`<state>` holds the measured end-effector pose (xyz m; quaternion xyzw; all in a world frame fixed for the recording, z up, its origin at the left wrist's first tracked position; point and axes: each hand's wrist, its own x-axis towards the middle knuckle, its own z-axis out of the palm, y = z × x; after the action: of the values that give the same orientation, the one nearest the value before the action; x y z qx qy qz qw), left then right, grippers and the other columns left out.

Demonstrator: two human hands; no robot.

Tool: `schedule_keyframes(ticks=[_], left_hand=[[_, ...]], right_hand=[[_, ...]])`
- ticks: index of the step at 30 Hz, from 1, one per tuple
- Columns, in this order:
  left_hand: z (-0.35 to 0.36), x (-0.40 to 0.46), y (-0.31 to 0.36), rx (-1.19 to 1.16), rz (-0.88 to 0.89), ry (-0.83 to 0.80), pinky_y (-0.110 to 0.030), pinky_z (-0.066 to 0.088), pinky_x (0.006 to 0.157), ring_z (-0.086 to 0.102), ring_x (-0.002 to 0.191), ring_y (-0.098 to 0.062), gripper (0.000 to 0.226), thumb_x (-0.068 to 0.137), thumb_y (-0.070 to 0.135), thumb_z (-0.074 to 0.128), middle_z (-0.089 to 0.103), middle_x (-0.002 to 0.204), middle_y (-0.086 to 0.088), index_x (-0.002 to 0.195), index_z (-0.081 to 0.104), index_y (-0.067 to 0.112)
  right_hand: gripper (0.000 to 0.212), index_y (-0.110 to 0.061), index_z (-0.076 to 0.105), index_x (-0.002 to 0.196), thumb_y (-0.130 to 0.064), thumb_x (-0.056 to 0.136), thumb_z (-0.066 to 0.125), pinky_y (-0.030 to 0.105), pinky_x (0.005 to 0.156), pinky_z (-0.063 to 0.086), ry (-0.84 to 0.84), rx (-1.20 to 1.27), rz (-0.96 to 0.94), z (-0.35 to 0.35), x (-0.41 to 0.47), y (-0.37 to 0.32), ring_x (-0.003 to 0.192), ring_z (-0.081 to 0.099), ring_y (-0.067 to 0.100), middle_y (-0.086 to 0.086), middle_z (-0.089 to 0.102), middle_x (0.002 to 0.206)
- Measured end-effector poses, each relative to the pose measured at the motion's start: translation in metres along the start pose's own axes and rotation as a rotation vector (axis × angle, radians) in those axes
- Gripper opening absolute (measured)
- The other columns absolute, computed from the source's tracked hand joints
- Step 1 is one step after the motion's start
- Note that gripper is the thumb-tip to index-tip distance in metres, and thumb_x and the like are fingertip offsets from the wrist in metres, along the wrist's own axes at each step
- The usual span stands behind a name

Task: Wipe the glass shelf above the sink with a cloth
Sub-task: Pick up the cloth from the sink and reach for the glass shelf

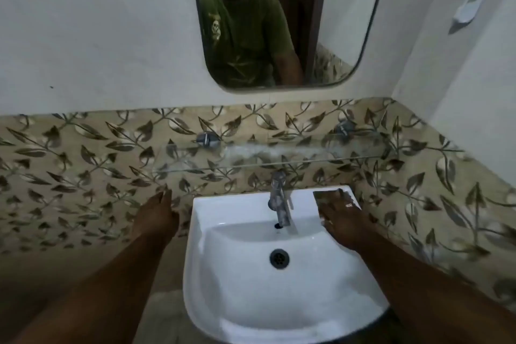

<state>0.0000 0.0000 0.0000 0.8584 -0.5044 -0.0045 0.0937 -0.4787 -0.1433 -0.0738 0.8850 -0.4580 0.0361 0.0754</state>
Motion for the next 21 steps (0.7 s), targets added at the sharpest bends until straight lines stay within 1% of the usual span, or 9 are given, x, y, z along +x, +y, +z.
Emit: schedule_keyframes(ticks=[4,6,9,12,14,16,17,19,21], left_hand=[[0.03,-0.001,0.025,-0.001,0.067,-0.117,-0.047,0.04,0.109,0.047,0.136,-0.038,0.068,0.087,0.023,0.052,0.043,0.154,-0.018,0.152,0.037,0.013],[0.048,-0.002,0.027,0.015,0.076,-0.156,-0.048,0.037,0.111,0.044,0.138,-0.038,0.068,0.086,0.023,0.051,0.042,0.155,-0.018,0.152,0.036,0.014],[0.061,-0.001,0.029,0.044,0.081,-0.198,-0.047,0.034,0.114,0.041,0.14,-0.036,0.069,0.087,0.023,0.049,0.039,0.157,-0.016,0.154,0.034,0.017],[0.067,-0.002,0.031,0.05,0.083,-0.204,-0.049,0.035,0.114,0.043,0.138,-0.037,0.069,0.086,0.023,0.049,0.041,0.156,-0.016,0.153,0.035,0.017],[0.07,0.0,0.033,0.057,0.081,-0.192,-0.049,0.034,0.114,0.044,0.138,-0.038,0.068,0.086,0.022,0.05,0.041,0.156,-0.016,0.153,0.036,0.017],[0.072,0.001,0.037,0.088,0.073,-0.193,-0.046,0.029,0.117,0.039,0.142,-0.035,0.068,0.09,0.024,0.049,0.037,0.159,-0.013,0.155,0.032,0.018],[0.073,0.002,0.039,0.097,0.072,-0.189,-0.045,0.027,0.118,0.037,0.143,-0.034,0.067,0.091,0.024,0.048,0.035,0.161,-0.011,0.156,0.03,0.019],[0.075,0.004,0.042,0.093,0.081,-0.185,-0.045,0.026,0.119,0.035,0.145,-0.033,0.067,0.091,0.024,0.048,0.035,0.161,-0.01,0.156,0.03,0.019],[0.078,0.007,0.042,0.092,0.109,-0.179,-0.046,0.026,0.119,0.036,0.144,-0.033,0.068,0.09,0.023,0.048,0.038,0.159,-0.011,0.156,0.031,0.018]], right_hand=[[0.054,-0.025,0.059,0.137,-0.025,0.084,0.049,0.055,0.098,0.05,-0.163,0.309,0.254,0.039,-0.001,0.011,0.125,0.058,0.049,0.019,0.062,0.139],[0.062,-0.024,0.054,0.148,-0.01,0.087,0.052,0.046,0.104,0.045,-0.22,0.284,0.332,0.037,0.005,0.01,0.132,0.053,0.044,0.015,0.05,0.152],[0.071,-0.028,0.036,0.157,-0.019,0.088,0.049,0.039,0.107,0.043,-0.426,0.311,0.406,0.041,0.021,0.018,0.134,0.05,0.031,0.007,0.041,0.159],[0.037,-0.025,0.056,0.136,-0.014,0.101,0.048,0.021,0.088,0.042,-0.408,0.504,0.414,0.016,0.032,0.005,0.113,0.056,0.018,-0.002,0.054,0.134],[0.022,-0.017,0.074,0.113,-0.012,0.105,0.054,0.018,0.075,0.045,-0.261,0.573,0.451,0.02,0.038,0.004,0.087,0.06,0.008,-0.002,0.061,0.112],[0.023,-0.016,0.08,0.088,-0.017,0.102,0.062,0.016,0.068,0.046,-0.101,0.562,0.495,0.025,0.044,-0.003,0.07,0.061,0.008,-0.004,0.068,0.082],[0.022,-0.012,0.079,0.092,-0.019,0.102,0.061,0.008,0.067,0.044,-0.071,0.459,0.491,0.032,0.042,-0.002,0.068,0.06,0.005,-0.005,0.066,0.077],[0.022,-0.013,0.074,0.115,-0.015,0.104,0.055,0.004,0.082,0.041,-0.07,0.396,0.477,0.036,0.031,0.001,0.083,0.061,0.002,-0.003,0.068,0.092],[0.046,-0.03,0.06,0.138,-0.008,0.098,0.055,0.029,0.1,0.048,-0.093,0.277,0.358,0.038,0.027,0.008,0.112,0.06,0.019,0.001,0.066,0.122]])
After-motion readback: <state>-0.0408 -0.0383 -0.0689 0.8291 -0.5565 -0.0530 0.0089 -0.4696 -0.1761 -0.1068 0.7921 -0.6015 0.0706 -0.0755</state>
